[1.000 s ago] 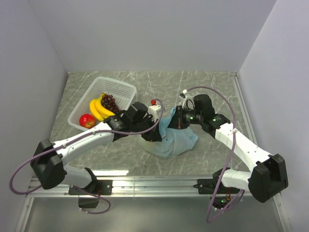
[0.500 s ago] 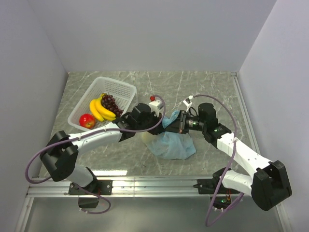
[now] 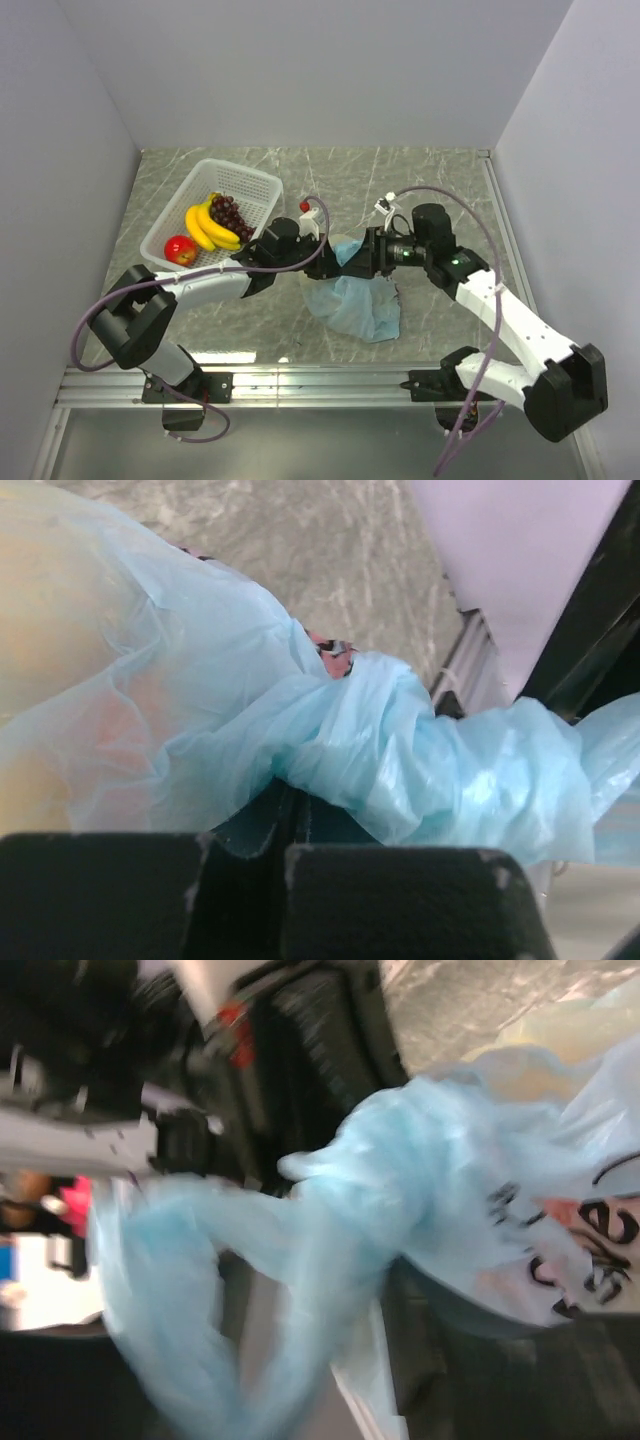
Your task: Place the fake fruits into the plastic bag and tie a complex knot
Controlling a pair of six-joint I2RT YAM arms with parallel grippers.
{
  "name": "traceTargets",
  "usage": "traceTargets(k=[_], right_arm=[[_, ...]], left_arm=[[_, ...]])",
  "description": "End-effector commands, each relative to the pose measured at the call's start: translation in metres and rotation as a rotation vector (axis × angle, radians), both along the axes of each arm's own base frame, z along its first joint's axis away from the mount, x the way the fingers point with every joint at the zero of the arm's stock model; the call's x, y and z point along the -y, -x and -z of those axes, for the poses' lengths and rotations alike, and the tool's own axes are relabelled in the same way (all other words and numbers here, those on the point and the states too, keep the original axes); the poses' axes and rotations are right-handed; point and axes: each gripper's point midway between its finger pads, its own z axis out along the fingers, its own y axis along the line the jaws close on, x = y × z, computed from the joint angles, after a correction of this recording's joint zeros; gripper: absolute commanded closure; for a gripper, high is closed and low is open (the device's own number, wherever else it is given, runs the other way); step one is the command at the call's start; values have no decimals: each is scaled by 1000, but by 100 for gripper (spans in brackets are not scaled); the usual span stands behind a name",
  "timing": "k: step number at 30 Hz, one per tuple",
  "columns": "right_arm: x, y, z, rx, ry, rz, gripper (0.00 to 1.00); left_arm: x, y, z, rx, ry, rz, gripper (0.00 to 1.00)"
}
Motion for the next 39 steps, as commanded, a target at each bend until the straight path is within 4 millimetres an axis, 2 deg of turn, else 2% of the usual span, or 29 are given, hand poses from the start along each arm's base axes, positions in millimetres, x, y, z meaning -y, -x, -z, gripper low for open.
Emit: traceTargets(k=[1,3,4,5,7,9,10,11,13,15,17,19,22,23,27,28,30,33,36,37,39], right_arm=[[26,22,-15,162,133,-91,34],[37,24,-31,239,150,-96,33],[43,29,-31,221,163,-94,33],[52,27,-41,256,155,-76,33],[64,26,-46,254,152,-39,33],[83,13,-49,245,151,48,36],[91,5,-47,233,156,92,40],[95,-2,-35,182,157,122,49],[103,-17,-22,139,162,171,54],[99,-23,3,26,148,154,55],[93,-35,18,-60,117,152,55],[86,-44,19,-65,84,138,54],[73,-48,21,-89,49,120,42],[64,-43,25,-127,40,96,37],[41,-22,44,-221,18,25,30],[37,-22,44,-211,4,19,27],[24,-8,49,-269,-19,-31,26],[9,-2,48,-308,-45,-73,25],[2,-8,49,-358,-84,-57,25],[-3,-16,43,-368,-124,-40,25],[-8,-16,40,-382,-163,-32,25]], left_arm=[[11,6,-24,11,112,70,100],[12,6,-26,11,114,73,100],[11,6,-25,8,109,72,100],[11,6,-23,6,104,73,100],[10,7,-21,1,95,74,100],[8,8,-21,2,91,75,100],[7,9,-20,-1,88,77,100],[7,10,-21,0,90,76,100],[7,10,-21,-2,91,80,100],[7,13,-21,-9,94,96,100],[9,15,-22,-11,104,112,100],[10,18,-22,-17,113,136,100],[11,20,-23,-19,131,158,100],[11,21,-20,-32,132,161,100],[16,25,-23,-44,178,203,100],[17,25,-24,-42,187,210,100],[19,27,-22,-66,193,227,100],[20,28,-27,-69,228,241,100],[21,35,-38,-66,290,277,100],[21,37,-41,-81,309,285,100],[20,43,-48,-66,351,319,100]])
